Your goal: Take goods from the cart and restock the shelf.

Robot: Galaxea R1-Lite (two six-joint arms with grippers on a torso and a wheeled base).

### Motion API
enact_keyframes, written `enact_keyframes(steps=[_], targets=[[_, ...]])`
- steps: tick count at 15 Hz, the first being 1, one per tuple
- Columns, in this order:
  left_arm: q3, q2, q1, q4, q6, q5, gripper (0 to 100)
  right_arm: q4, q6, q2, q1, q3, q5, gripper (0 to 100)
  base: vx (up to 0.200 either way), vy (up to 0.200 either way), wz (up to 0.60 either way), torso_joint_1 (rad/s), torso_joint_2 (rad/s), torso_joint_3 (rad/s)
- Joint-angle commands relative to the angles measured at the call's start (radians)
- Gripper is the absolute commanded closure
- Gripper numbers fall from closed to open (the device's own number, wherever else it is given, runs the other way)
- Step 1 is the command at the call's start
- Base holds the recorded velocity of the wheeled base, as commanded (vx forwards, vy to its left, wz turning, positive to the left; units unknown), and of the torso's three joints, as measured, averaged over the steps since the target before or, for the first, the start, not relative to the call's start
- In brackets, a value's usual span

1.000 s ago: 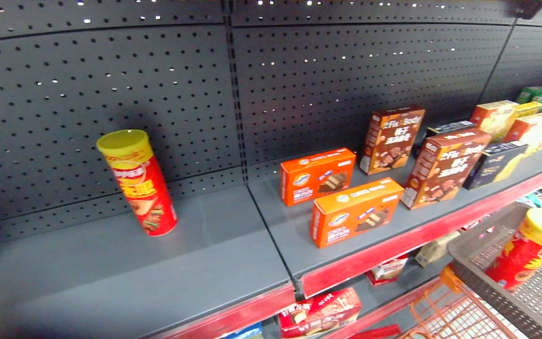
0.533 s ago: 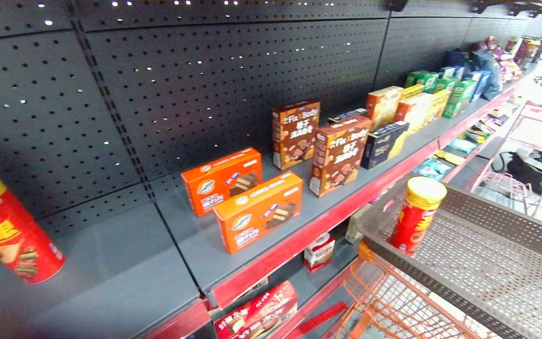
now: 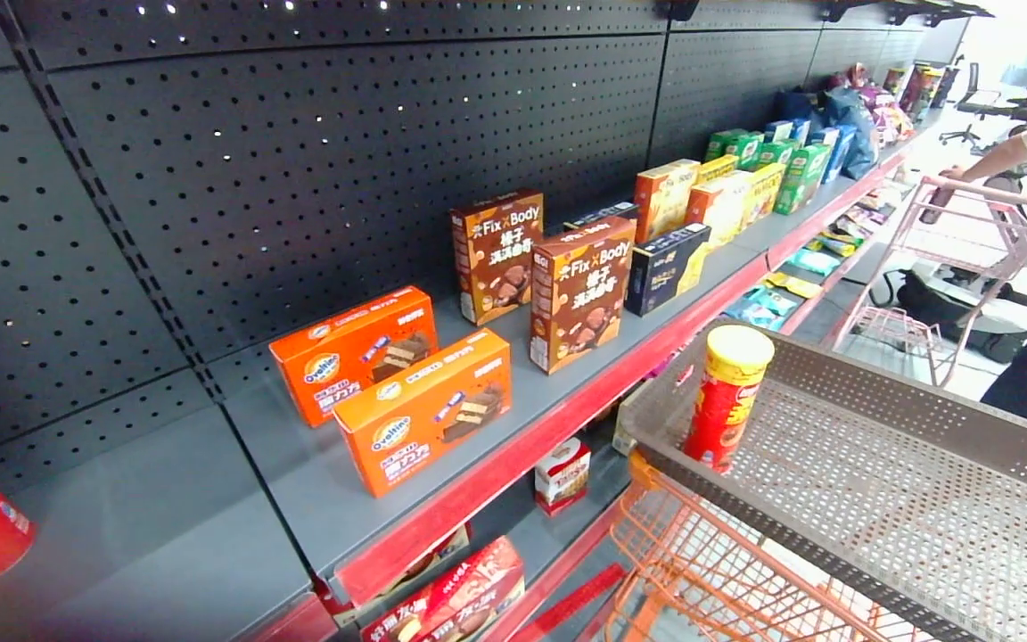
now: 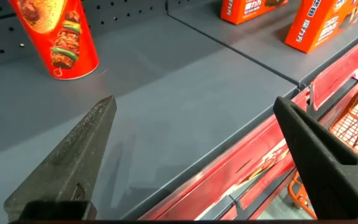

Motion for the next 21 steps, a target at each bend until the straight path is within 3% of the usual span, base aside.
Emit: enact_keyframes(steps=[1, 12, 14, 21], targets=[[0.0, 0.001, 0.0, 0.0, 0.0, 0.001, 0, 0.001, -0.001, 0.001, 0.0, -0.001, 0.0, 0, 0.0, 0.0, 0.0, 0.0, 0.0, 0.0], [0.0, 0.001, 0.0, 0.0, 0.0, 0.001, 0, 0.0, 0.001, 0.001, 0.0, 0.001, 0.0, 0, 0.0, 0.0, -0.11, 0.001, 0.0, 0.0], [0.0, 0.001, 0.0, 0.0, 0.0, 0.001, 0, 0.003, -0.004, 0.003, 0.003, -0.004, 0.043, 0, 0.0, 0.0, 0.0, 0.0, 0.0, 0.0], [0.0, 0.001, 0.0, 0.0, 0.0, 0.002, 0, 0.003, -0.036, 0.017, -0.008, -0.007, -0.012, 0, 0.0, 0.0, 0.0, 0.0, 0.0, 0.0]])
